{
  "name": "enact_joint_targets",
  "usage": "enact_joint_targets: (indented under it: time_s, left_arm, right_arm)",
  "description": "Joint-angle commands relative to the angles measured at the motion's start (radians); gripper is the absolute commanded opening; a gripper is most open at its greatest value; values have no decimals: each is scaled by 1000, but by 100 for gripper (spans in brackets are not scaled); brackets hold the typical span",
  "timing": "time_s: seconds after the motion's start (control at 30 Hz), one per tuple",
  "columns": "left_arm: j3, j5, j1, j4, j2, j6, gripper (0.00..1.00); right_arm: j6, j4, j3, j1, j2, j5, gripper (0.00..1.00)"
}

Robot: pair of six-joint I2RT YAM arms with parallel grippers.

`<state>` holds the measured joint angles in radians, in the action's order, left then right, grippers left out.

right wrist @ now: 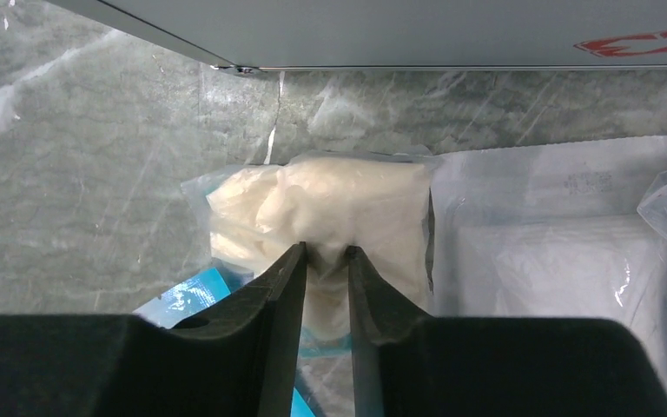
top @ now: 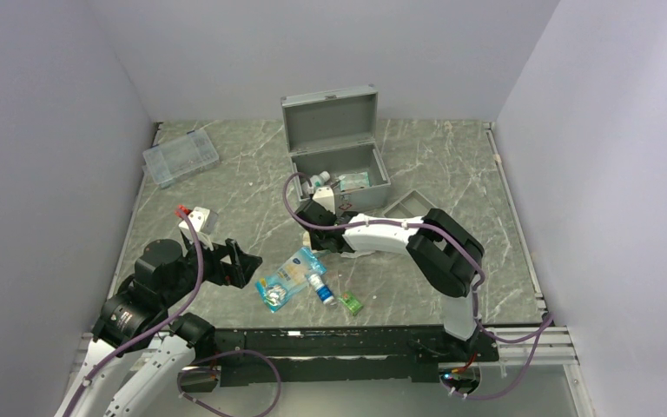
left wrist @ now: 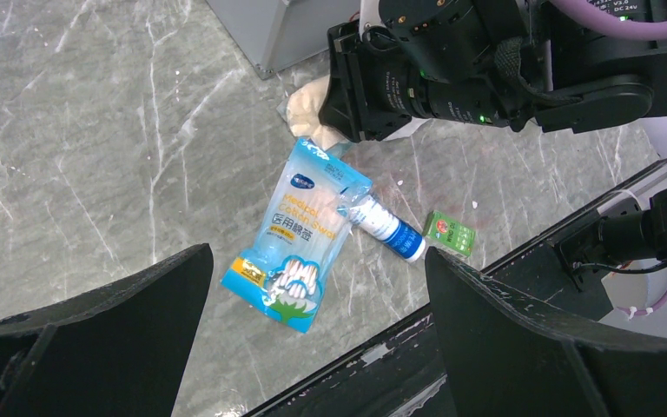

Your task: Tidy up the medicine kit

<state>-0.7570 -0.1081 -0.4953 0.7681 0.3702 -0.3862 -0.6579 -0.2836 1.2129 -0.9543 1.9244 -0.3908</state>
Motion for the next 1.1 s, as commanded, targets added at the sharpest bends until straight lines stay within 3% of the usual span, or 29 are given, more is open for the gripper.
enact_joint_targets:
  time_s: [0.0,0.2,1.07]
  left_arm:
    - [-7,-4,-4,-29,-4,0,99]
    - [-7,0,-4,-27,-8,-3,100]
    - [-7,7,-5,-26,-7,-6,99]
  right_arm:
    - [7,4,31,1,5,-10,22]
    - [12,10,22,2,1,-20,0]
    - [75,-80,-58,-55,-312,-145,0]
